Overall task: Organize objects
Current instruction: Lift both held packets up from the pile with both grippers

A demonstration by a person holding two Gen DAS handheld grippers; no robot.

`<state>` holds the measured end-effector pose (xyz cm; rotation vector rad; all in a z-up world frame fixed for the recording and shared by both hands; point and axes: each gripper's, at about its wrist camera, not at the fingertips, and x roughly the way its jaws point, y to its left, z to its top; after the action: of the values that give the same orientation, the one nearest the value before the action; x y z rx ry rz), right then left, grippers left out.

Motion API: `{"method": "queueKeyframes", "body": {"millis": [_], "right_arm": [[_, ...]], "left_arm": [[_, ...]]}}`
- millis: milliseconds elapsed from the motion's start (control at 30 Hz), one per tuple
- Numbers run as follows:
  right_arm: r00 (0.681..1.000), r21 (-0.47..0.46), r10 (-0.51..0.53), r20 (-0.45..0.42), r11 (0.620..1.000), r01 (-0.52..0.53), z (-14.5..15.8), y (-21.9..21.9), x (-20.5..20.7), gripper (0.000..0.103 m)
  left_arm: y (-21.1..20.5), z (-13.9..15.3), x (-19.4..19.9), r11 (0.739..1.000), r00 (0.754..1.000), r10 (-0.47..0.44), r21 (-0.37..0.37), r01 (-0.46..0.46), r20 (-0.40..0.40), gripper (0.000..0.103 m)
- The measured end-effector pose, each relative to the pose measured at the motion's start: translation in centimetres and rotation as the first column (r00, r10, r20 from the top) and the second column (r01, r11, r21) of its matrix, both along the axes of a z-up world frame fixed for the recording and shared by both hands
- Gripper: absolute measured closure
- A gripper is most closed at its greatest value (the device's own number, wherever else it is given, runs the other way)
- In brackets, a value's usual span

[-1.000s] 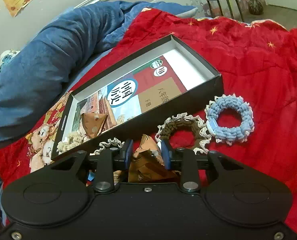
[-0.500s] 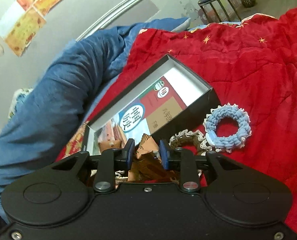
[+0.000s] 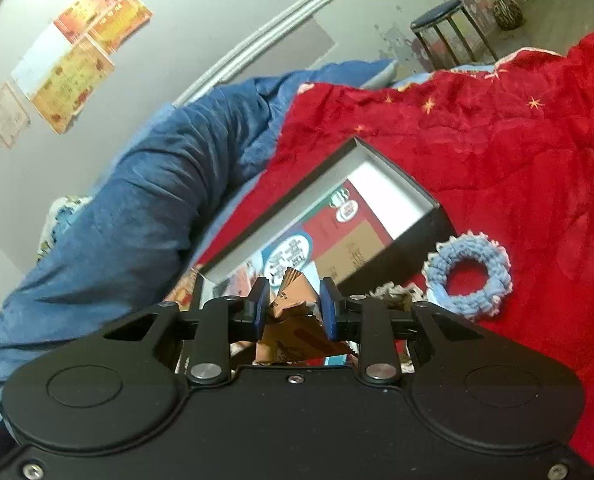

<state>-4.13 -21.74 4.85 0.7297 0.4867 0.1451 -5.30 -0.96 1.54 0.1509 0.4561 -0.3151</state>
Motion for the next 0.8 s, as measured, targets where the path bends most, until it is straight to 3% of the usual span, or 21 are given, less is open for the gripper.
{"method": "queueKeyframes", "body": {"millis": [433,800], "right_arm": [[1.000,0.018,0.014,-0.008,1.000,-0.014,-0.2,0.0,0.3,0.076],[1.000,0.045,0.003,0.011,0.999,-0.004,-0.2,-0.3,0.0,0.076]], "left_arm": [[0.7,0.6,-0.2,0.998,0.999,0.015,-0.055,-0.012,0.042,0.071],[0.7,0.7,-1.2,0.997,0.996,-0.042,-0.067,0.047,0.075,0.071]]}}
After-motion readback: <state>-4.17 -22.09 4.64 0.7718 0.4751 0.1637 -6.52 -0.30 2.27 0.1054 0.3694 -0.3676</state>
